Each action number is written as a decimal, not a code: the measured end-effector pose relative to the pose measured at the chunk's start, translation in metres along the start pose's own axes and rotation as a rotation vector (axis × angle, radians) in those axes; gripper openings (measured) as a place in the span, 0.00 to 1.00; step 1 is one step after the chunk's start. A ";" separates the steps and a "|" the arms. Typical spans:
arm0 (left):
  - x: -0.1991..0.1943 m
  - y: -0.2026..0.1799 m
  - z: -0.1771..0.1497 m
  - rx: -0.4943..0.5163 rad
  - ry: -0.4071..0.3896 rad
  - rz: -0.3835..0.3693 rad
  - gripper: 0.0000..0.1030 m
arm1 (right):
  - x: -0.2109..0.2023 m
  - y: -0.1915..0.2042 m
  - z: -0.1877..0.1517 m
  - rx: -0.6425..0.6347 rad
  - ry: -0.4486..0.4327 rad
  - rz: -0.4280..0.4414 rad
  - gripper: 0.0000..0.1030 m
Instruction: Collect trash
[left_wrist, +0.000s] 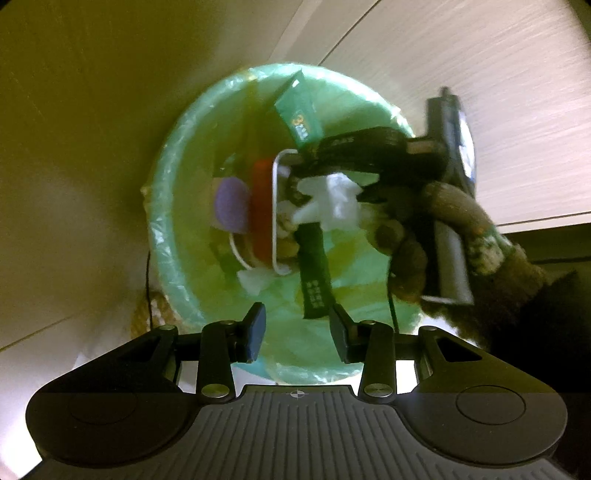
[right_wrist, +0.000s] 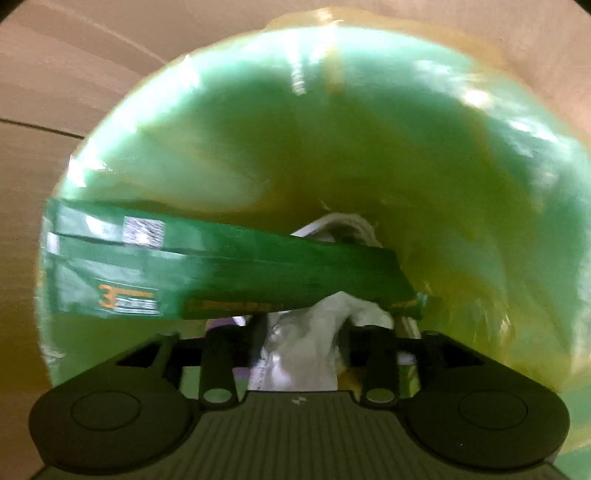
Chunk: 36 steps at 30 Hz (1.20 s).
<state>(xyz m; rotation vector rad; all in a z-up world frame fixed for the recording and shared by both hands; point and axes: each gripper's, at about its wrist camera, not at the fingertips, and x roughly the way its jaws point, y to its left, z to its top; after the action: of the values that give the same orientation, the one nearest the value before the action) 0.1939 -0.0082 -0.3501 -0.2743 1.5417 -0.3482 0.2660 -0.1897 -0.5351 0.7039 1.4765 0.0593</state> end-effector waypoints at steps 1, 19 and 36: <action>0.002 -0.001 0.004 0.004 -0.002 -0.001 0.41 | -0.009 0.000 -0.003 -0.004 -0.012 0.016 0.48; -0.010 -0.024 0.015 0.026 -0.030 0.014 0.41 | -0.040 -0.005 -0.038 0.006 0.046 0.089 0.10; -0.050 -0.039 0.011 0.048 -0.087 -0.017 0.41 | -0.103 0.007 -0.030 -0.017 -0.038 0.071 0.32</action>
<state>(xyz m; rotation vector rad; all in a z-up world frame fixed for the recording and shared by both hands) 0.2030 -0.0252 -0.2893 -0.2614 1.4440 -0.3815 0.2274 -0.2184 -0.4388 0.7397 1.4126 0.1126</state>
